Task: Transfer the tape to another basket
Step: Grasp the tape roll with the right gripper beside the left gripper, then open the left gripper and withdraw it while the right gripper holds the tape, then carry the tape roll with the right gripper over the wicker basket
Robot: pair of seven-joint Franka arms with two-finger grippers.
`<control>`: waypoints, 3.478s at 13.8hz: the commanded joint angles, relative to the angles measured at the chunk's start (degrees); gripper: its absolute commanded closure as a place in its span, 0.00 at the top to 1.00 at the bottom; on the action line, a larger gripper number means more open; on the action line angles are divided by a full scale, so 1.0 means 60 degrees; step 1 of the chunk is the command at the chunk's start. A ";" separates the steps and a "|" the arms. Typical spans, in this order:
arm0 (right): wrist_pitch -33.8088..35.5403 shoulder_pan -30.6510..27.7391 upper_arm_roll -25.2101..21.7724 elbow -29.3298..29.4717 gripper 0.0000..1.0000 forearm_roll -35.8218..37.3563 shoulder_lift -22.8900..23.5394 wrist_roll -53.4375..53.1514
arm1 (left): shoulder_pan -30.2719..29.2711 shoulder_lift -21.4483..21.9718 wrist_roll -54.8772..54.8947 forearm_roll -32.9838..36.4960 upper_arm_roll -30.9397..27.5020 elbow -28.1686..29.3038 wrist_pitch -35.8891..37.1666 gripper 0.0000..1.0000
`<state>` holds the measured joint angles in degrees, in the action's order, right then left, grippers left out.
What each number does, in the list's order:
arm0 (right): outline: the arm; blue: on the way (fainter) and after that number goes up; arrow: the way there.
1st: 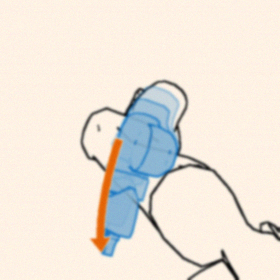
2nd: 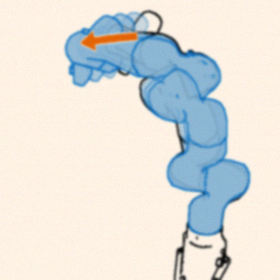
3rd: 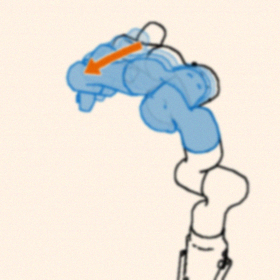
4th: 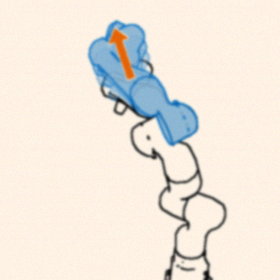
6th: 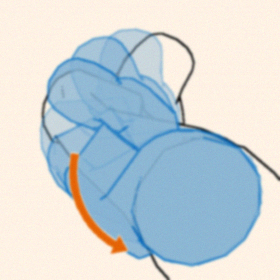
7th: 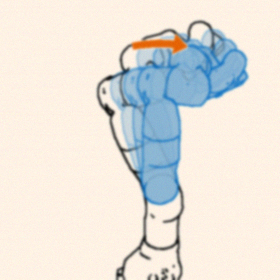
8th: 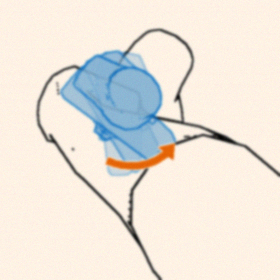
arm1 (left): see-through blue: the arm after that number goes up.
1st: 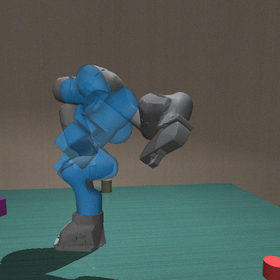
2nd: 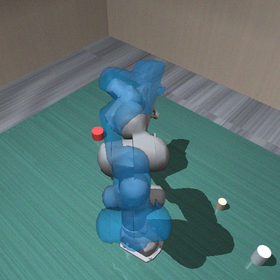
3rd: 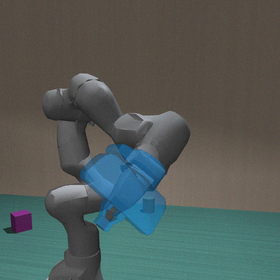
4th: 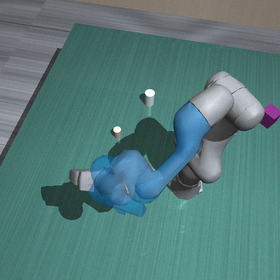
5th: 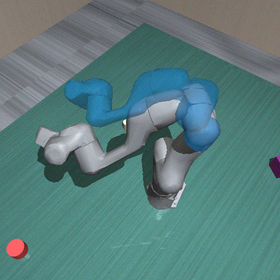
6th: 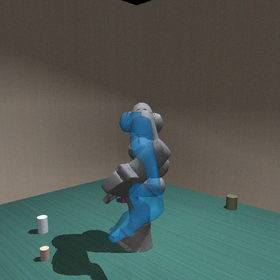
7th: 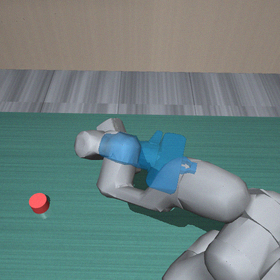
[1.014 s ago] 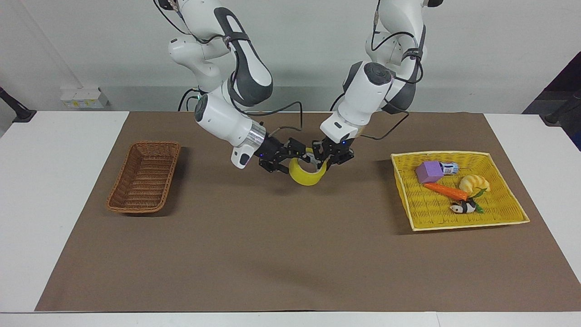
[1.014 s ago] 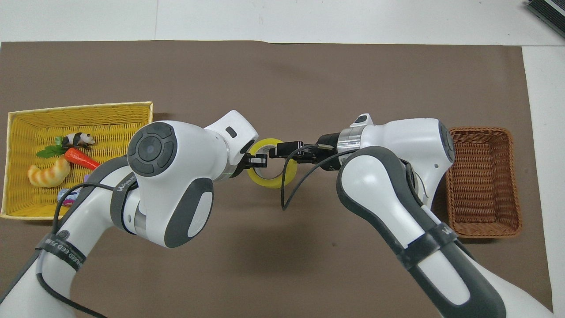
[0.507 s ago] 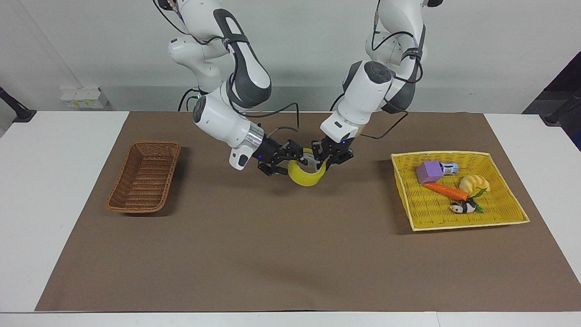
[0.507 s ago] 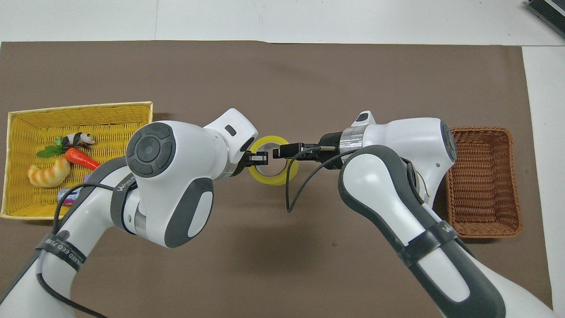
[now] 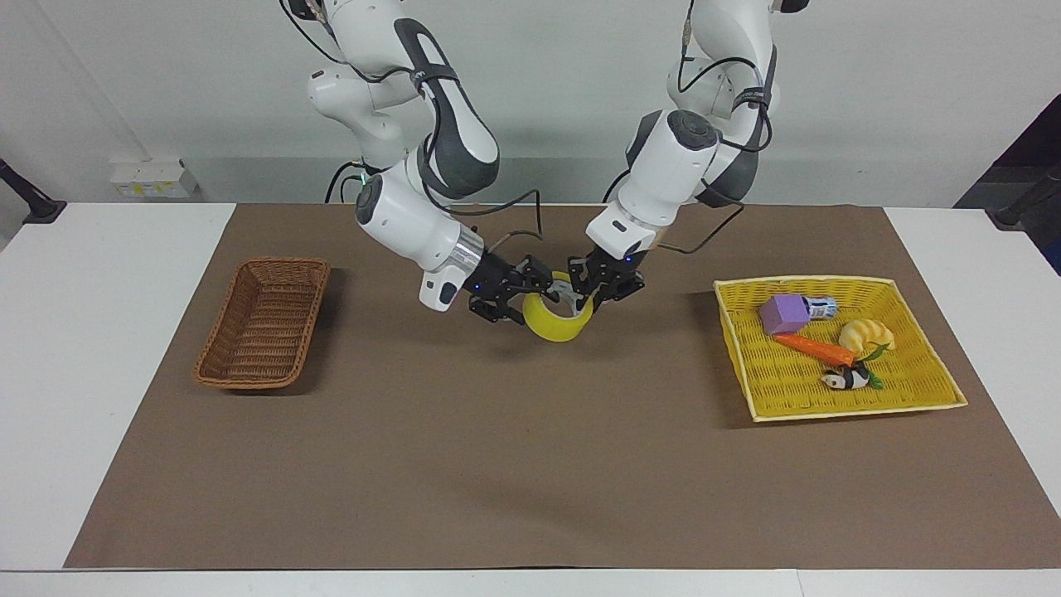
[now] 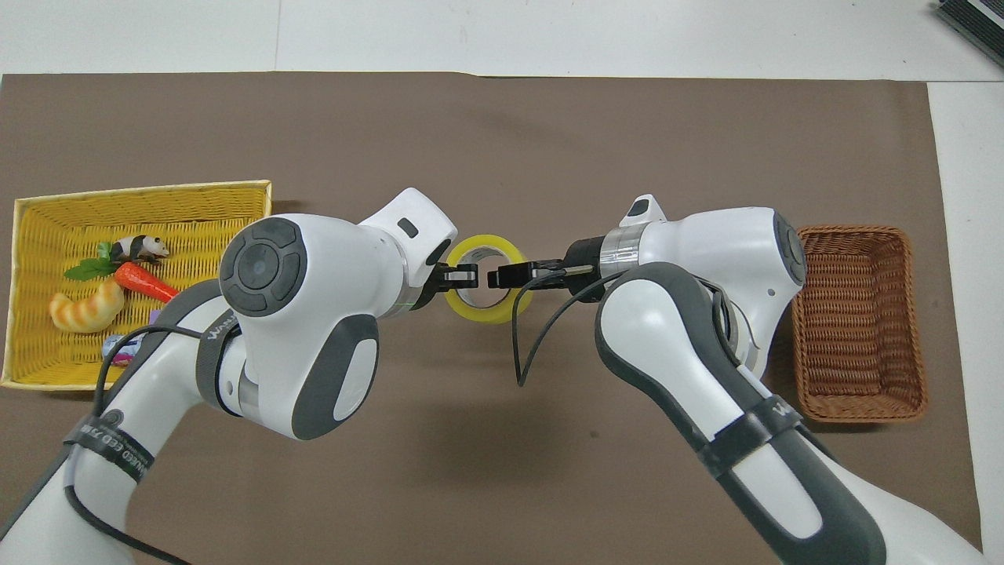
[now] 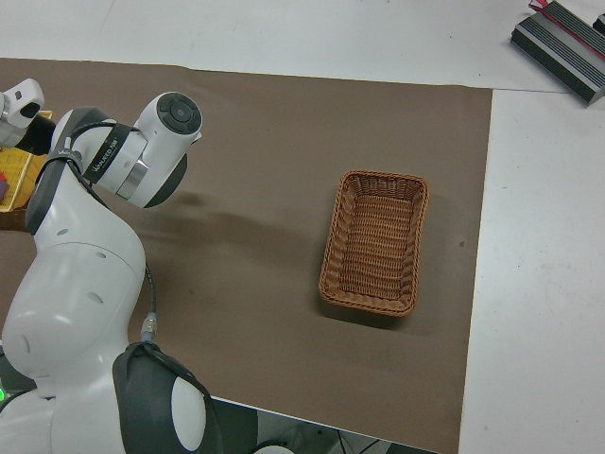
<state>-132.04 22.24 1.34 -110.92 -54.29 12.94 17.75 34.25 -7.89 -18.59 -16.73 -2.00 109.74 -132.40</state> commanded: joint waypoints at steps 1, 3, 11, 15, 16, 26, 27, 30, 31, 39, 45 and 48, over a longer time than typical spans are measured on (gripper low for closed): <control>-0.0157 0.0058 0.0040 0.0014 0.00 0.0113 0.0055 0.0368 | 0.0123 0.0041 -0.0081 -0.0170 -0.0107 -0.0082 -0.0126 0.00; -0.0157 0.0058 0.0041 0.0029 0.00 0.0113 0.0055 0.0411 | 0.0123 0.0041 -0.0081 -0.0170 -0.0107 -0.0082 -0.0126 0.00; -0.0143 0.0321 0.0041 0.0073 0.00 0.0127 0.0055 0.0280 | 0.0108 0.0056 -0.0037 -0.0170 -0.0121 -0.0082 -0.0097 0.08; -0.0128 0.0292 0.0011 0.0029 0.00 0.0287 0.0040 0.0134 | 0.0093 0.0070 0.0080 -0.0098 -0.0165 -0.0096 -0.0082 0.60; -0.0128 0.0278 0.0026 0.0014 0.00 0.0405 0.0040 0.0133 | 0.0093 0.0129 0.0080 -0.0039 -0.0180 -0.0082 0.0034 0.75; 0.0033 0.0087 0.0011 -0.0015 0.00 0.0611 0.0011 0.0163 | -0.1691 0.0993 0.1088 0.1937 -0.0356 -0.0331 0.1426 1.00; 0.0033 0.0087 0.0011 -0.0015 0.00 0.0625 -0.0004 0.0148 | -0.1984 0.1008 0.1396 0.2185 -0.0341 -0.0461 0.1572 1.00; 0.0237 0.0058 -0.0062 -0.0015 0.00 0.0961 -0.0048 0.0133 | -0.2790 0.0920 0.2669 0.2554 -0.0341 -0.1513 0.2551 1.00; 0.0427 -0.0058 -0.0062 0.0000 0.00 0.1122 -0.0077 0.0133 | -0.2996 0.0920 0.2992 0.2569 -0.0341 -0.1851 0.3004 1.00; 0.2419 -0.1303 -0.0077 0.0248 0.00 0.3523 -0.0604 -0.0262 | -0.4534 0.1008 0.5073 0.2613 -0.0399 -0.4254 0.6447 1.00; 0.3870 -0.2987 -0.0062 0.0293 0.00 0.5325 -0.0736 0.0177 | -0.4901 0.1357 0.5602 0.2759 -0.0400 -0.4214 0.6744 1.00; 0.3974 -0.3631 -0.0062 0.0220 0.00 0.6655 -0.0751 0.0265 | -0.4887 0.1565 0.5545 0.2759 -0.0356 -0.3905 0.6744 1.00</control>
<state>-109.45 2.73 0.20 -109.47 -18.92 9.33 18.43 5.60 -0.49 14.05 -1.20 -4.95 84.50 -92.49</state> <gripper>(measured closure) 1.000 0.000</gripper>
